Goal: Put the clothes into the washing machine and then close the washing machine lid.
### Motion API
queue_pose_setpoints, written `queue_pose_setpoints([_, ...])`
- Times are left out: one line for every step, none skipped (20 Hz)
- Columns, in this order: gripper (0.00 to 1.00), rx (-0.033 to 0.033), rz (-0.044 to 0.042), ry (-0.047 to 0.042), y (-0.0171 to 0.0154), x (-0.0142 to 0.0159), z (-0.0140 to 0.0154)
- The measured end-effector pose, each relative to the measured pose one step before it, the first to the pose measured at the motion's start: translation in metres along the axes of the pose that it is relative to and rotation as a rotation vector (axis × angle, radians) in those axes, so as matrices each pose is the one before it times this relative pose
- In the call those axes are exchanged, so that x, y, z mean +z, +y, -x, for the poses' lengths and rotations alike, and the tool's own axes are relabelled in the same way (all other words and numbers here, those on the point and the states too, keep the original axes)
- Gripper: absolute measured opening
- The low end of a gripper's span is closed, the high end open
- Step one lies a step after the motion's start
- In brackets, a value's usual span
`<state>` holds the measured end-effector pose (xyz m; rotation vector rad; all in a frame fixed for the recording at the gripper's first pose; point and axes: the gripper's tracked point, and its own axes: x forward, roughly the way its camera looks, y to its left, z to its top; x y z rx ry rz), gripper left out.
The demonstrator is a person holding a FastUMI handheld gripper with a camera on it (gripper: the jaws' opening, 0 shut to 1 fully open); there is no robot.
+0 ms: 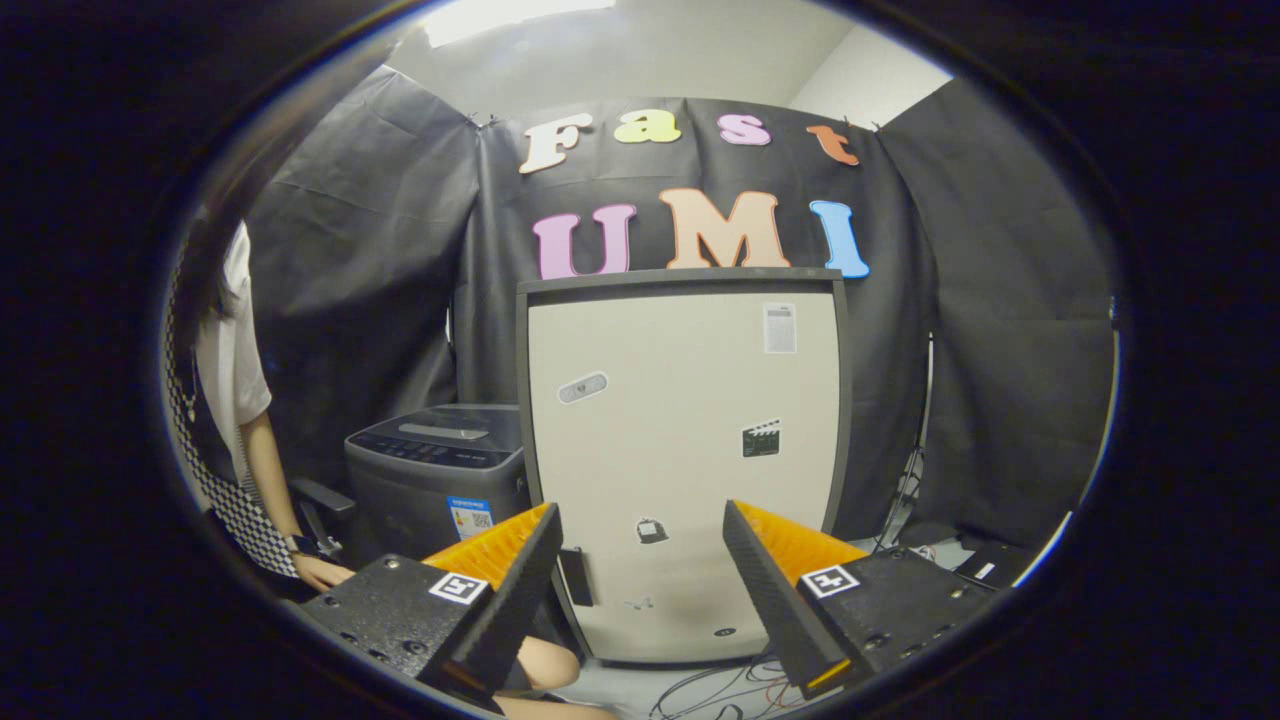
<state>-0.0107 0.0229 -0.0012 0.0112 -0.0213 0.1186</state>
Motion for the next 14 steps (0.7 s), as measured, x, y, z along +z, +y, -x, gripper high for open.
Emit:
queue_pose_setpoints([0.98,-0.00004,0.00015,0.00003,0.00008,-0.00068,0.00014])
queue_pose_setpoints([0.98,0.00001,0.00005,0.00011,0.00019,0.00038,0.00034])
queue_pose_setpoints([0.98,-0.00008,-0.00013,0.00002,0.00196,0.00064,0.0005])
queue_pose_setpoints([0.98,0.00007,0.0001,0.00009,-0.00013,0.00066,0.00017])
queue_pose_setpoints([0.98,0.00001,-0.00007,-0.00004,0.00024,-0.00027,-0.00136])
queue_pose_setpoints([0.98,0.0,-0.00015,0.00006,0.00002,0.00013,0.0])
queue_pose_setpoints([0.98,-0.00007,0.00015,0.00003,-0.00034,0.00027,0.00011])
queue_pose_setpoints([0.98,-0.00006,-0.00015,0.00001,0.00036,0.00028,0.00017])
queue_pose_setpoints([0.98,0.00005,0.00008,0.00007,0.00022,-0.00145,-0.00022])
queue_pose_setpoints([0.98,0.00006,0.0001,0.00008,-0.00047,0.00037,-0.00014])
queue_pose_setpoints([0.98,0.00003,-0.00015,0.00005,0.00053,0.00131,0.00241])
queue_pose_setpoints([0.98,0.00004,0.00016,0.00007,-0.00018,0.00006,0.0001])
queue_pose_setpoints([0.98,0.00006,-0.00007,-0.00002,0.00032,-0.00006,0.00011])
queue_pose_setpoints([0.98,-0.00003,-0.00004,0.00008,-0.00009,0.00105,-0.0005])
